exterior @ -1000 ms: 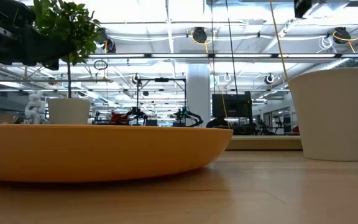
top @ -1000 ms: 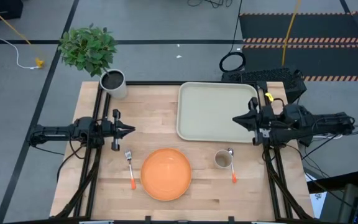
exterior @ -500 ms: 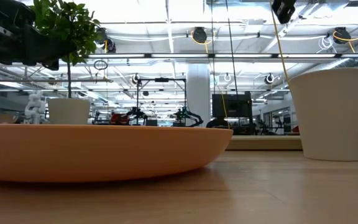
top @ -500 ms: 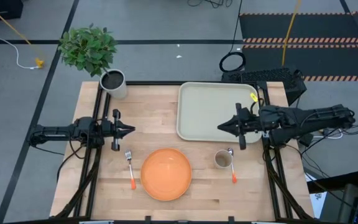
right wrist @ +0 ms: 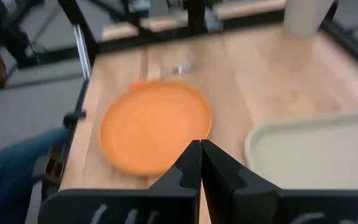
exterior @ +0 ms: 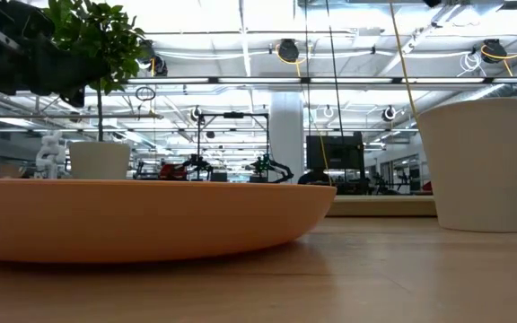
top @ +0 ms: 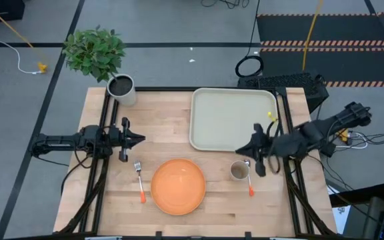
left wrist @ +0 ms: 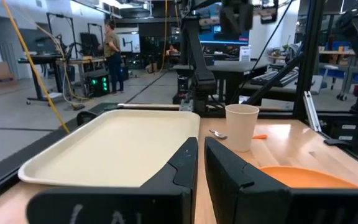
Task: Pick and place plate/cup/fork/spoon on tray
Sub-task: Put the white cup on the top right of the gray tray
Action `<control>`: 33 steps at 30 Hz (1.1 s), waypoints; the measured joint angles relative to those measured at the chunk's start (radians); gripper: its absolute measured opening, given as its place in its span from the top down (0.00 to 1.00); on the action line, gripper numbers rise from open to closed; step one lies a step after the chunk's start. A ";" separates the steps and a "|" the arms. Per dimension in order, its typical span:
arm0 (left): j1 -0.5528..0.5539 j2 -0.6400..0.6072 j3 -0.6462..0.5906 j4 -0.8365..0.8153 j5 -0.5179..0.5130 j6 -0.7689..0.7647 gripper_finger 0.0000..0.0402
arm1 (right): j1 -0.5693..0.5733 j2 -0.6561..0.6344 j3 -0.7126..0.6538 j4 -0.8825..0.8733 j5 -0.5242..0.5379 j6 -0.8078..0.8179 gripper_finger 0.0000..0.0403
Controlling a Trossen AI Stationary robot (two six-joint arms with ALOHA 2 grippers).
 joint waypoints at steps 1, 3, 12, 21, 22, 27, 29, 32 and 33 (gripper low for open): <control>0.000 0.000 0.000 0.000 0.000 -0.004 0.92 | 0.013 0.014 0.007 -0.028 0.000 0.029 1.00; 0.000 0.000 0.000 0.000 0.000 -0.012 0.92 | 0.036 0.044 0.017 -0.073 -0.001 0.085 1.00; 0.000 0.000 0.000 0.002 0.000 0.013 0.92 | 0.088 0.169 0.029 -0.166 -0.148 0.176 1.00; 0.000 0.000 0.000 0.003 0.000 0.028 0.92 | 0.099 0.264 0.029 -0.244 -0.199 0.220 0.97; 0.000 0.000 0.000 0.003 0.000 0.037 0.92 | 0.099 0.273 0.029 -0.243 -0.207 0.221 0.96; 0.000 0.000 0.000 0.004 0.000 0.058 0.92 | 0.099 0.325 0.029 -0.243 -0.209 0.214 0.85; 0.000 0.000 0.000 0.004 0.000 0.058 0.92 | 0.099 0.343 0.028 -0.243 -0.209 0.195 0.80; 0.000 0.000 0.000 0.004 0.000 0.059 0.92 | 0.099 0.367 0.028 -0.243 -0.209 0.170 0.75; 0.000 0.000 0.000 0.004 0.000 0.059 0.92 | 0.099 0.374 0.028 -0.243 -0.209 0.165 0.73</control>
